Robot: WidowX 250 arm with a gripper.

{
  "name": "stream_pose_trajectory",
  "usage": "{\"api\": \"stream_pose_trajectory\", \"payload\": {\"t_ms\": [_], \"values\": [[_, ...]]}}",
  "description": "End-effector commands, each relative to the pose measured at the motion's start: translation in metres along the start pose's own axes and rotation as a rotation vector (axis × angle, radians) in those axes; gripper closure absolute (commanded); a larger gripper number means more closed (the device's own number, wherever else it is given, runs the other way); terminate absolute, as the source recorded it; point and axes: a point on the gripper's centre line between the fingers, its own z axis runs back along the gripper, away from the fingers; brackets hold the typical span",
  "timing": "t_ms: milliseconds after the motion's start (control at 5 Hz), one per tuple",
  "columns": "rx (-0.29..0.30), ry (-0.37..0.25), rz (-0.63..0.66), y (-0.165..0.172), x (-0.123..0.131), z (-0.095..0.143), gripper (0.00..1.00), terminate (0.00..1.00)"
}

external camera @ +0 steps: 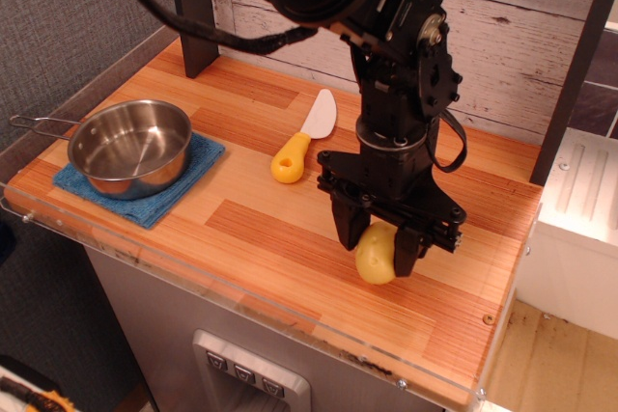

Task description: Place the potato on the front right side of the table

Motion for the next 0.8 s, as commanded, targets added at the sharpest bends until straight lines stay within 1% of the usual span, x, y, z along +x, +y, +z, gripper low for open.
{"api": "stream_pose_trajectory", "payload": {"t_ms": [0, 200, 400, 600], "values": [[-0.032, -0.032, 0.034, 0.013, 0.006, 0.018, 0.00, 0.00], [-0.046, -0.055, 0.029, 0.015, 0.007, 0.028, 0.00, 0.00], [-0.053, -0.118, 0.027, 0.023, 0.008, 0.060, 0.00, 0.00], [-0.067, -0.203, 0.074, 0.046, 0.010, 0.110, 0.00, 0.00]]}}
